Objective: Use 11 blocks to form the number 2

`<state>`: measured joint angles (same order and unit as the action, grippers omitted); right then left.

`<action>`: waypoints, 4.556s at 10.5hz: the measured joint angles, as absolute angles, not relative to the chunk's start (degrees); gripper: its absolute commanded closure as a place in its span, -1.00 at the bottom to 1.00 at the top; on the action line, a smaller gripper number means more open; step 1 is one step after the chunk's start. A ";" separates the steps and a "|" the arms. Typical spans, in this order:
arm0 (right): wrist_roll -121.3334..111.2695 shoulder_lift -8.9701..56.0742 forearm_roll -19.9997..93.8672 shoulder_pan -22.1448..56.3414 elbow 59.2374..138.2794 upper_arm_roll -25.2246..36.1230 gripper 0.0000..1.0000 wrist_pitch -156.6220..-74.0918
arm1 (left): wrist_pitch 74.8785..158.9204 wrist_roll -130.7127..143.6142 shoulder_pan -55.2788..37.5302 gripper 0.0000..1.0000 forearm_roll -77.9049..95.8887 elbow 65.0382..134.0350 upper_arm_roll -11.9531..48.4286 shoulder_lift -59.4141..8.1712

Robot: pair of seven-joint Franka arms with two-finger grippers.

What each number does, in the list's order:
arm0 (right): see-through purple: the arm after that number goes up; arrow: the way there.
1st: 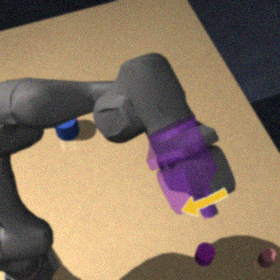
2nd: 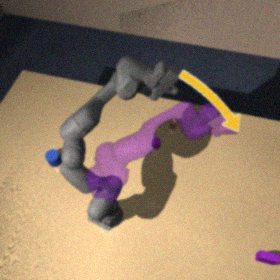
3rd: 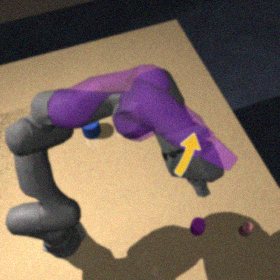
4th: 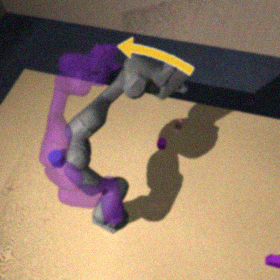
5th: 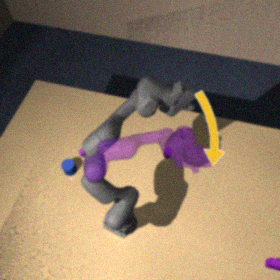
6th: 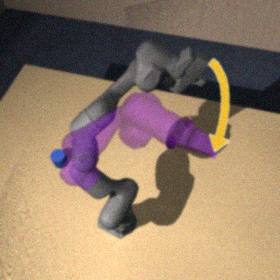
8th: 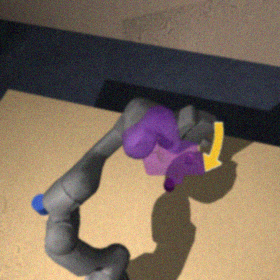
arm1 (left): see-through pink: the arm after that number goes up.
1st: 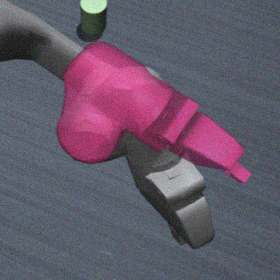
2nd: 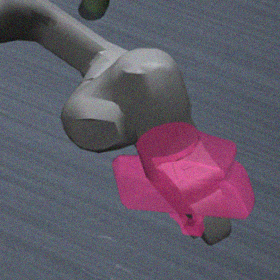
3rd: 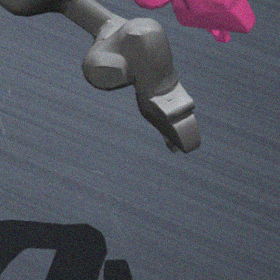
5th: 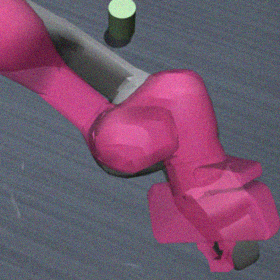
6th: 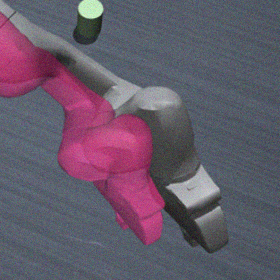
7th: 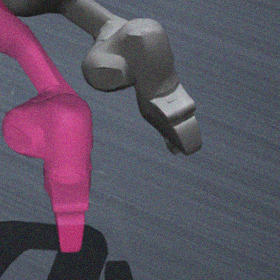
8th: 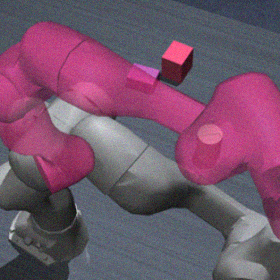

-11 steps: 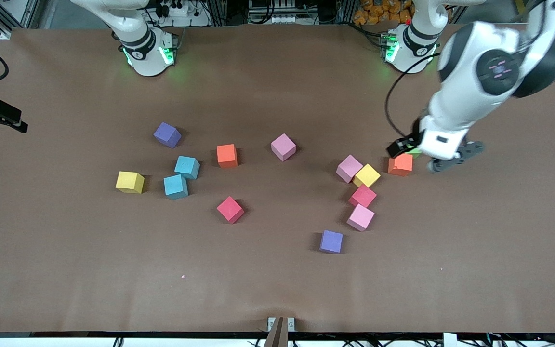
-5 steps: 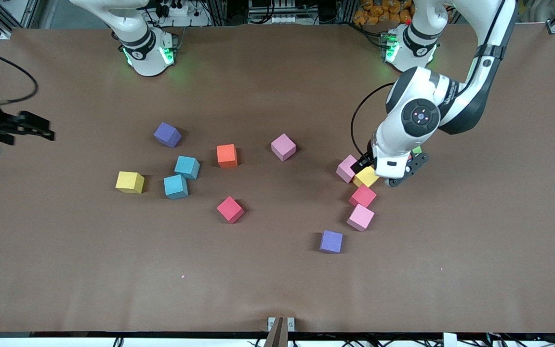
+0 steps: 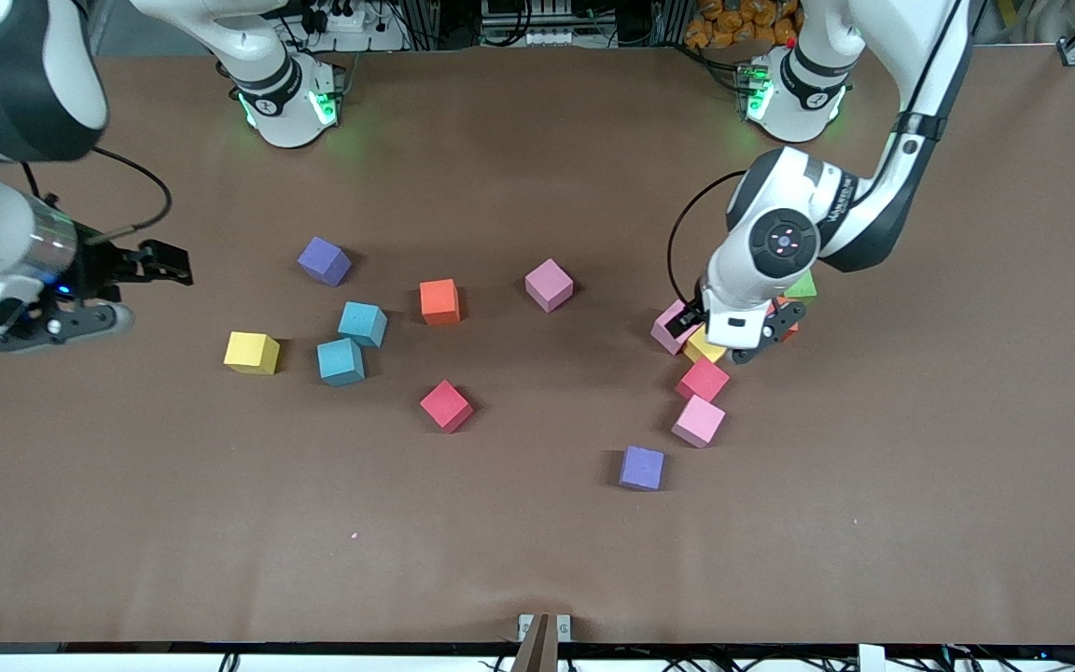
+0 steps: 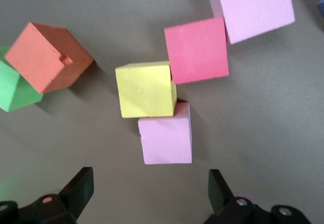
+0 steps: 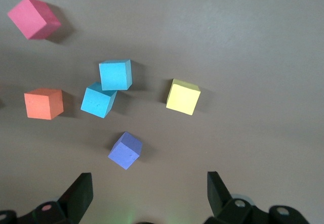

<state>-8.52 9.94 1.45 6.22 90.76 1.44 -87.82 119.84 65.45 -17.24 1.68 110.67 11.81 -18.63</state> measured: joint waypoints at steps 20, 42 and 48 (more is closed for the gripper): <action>20.00 23.16 11.76 33.66 112.93 1.09 -1.00 -125.86 | 134.61 62.66 -17.83 0.59 0.08 115.80 11.51 -27.12; 8.63 19.48 12.54 26.52 119.58 2.22 0.41 -128.68 | 137.09 54.40 -28.66 0.65 -1.10 122.82 37.66 -24.18; 2.85 19.48 12.54 23.73 119.60 2.21 0.41 -127.91 | 137.10 62.28 -34.54 0.64 -3.36 117.63 30.34 -28.87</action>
<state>2.85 19.48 12.54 23.73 119.60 2.21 -127.91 137.10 62.28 -34.54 -3.36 117.63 30.34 -28.87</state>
